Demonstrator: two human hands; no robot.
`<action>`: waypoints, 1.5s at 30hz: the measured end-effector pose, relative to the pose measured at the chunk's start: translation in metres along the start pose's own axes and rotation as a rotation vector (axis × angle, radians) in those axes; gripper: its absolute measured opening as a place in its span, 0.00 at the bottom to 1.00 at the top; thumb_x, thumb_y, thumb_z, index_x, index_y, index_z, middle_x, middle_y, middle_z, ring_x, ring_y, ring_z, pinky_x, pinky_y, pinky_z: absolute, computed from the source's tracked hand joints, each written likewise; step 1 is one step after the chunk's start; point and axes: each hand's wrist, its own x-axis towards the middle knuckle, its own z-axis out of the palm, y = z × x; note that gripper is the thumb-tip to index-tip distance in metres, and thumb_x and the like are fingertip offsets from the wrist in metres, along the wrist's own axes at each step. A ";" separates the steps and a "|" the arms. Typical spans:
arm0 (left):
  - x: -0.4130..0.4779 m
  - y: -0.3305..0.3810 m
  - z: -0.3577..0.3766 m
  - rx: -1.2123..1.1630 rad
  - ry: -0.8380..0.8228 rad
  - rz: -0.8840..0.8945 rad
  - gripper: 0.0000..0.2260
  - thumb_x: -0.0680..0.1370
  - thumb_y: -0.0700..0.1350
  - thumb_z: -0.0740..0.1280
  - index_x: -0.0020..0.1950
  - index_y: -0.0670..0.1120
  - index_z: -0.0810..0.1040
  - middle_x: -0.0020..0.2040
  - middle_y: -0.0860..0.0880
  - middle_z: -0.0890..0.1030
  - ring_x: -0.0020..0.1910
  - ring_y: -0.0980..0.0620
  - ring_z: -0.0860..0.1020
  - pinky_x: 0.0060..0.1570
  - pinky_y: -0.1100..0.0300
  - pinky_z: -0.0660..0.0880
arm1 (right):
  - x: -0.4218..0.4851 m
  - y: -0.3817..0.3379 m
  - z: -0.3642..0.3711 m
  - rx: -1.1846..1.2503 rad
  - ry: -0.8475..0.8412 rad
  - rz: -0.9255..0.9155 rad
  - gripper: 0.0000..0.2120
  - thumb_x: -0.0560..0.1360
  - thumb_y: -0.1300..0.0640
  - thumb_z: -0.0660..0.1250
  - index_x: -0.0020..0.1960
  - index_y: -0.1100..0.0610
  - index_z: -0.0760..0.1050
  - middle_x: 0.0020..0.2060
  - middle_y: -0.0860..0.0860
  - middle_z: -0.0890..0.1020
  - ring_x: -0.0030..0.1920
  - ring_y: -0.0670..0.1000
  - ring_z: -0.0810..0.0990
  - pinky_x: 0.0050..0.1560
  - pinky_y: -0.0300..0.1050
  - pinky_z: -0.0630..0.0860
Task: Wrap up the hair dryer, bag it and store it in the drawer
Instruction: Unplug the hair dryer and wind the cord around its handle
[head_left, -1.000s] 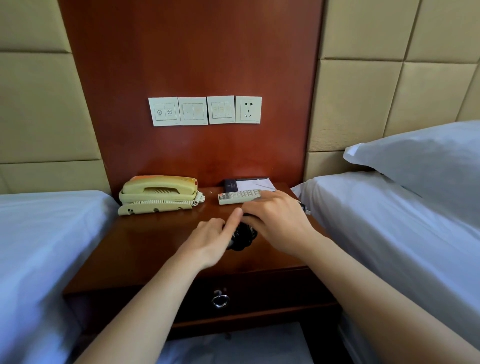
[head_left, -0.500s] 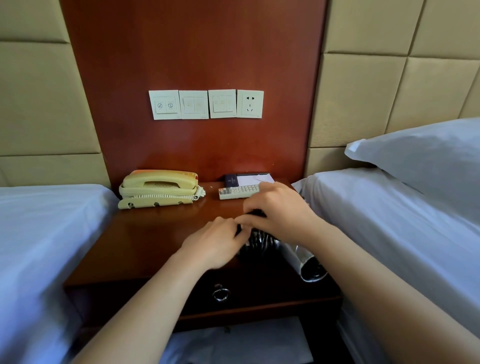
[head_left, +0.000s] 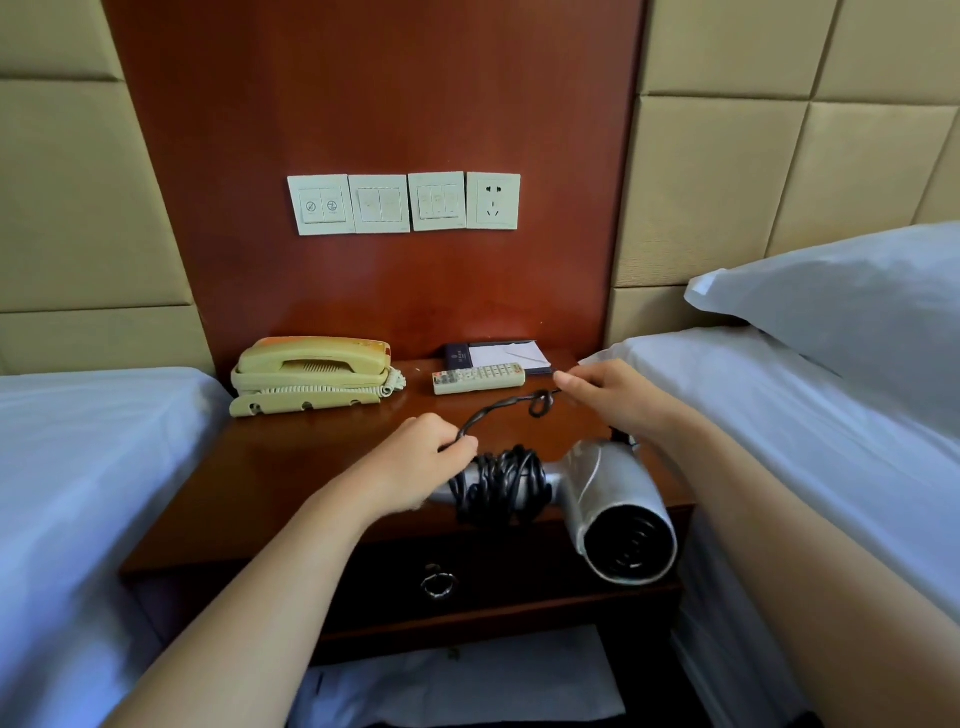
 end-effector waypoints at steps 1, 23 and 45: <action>0.000 0.000 -0.001 -0.044 -0.010 -0.007 0.18 0.80 0.45 0.58 0.31 0.42 0.65 0.23 0.48 0.63 0.22 0.50 0.63 0.25 0.59 0.66 | 0.001 0.009 -0.001 0.026 0.031 0.045 0.20 0.79 0.52 0.59 0.30 0.57 0.68 0.28 0.53 0.65 0.28 0.44 0.63 0.30 0.36 0.60; 0.009 -0.034 -0.014 -0.591 0.591 -0.499 0.13 0.81 0.51 0.56 0.50 0.42 0.73 0.36 0.44 0.73 0.20 0.51 0.69 0.16 0.68 0.59 | -0.054 -0.088 0.041 -0.565 -0.334 -0.331 0.13 0.80 0.48 0.57 0.43 0.54 0.75 0.40 0.52 0.78 0.42 0.57 0.75 0.40 0.46 0.69; -0.004 0.009 -0.001 -0.002 -0.124 0.011 0.20 0.82 0.52 0.54 0.36 0.46 0.75 0.18 0.52 0.69 0.15 0.55 0.67 0.17 0.66 0.64 | -0.017 -0.046 0.007 0.155 -0.275 -0.120 0.12 0.75 0.51 0.66 0.35 0.55 0.76 0.31 0.54 0.71 0.32 0.48 0.67 0.34 0.37 0.63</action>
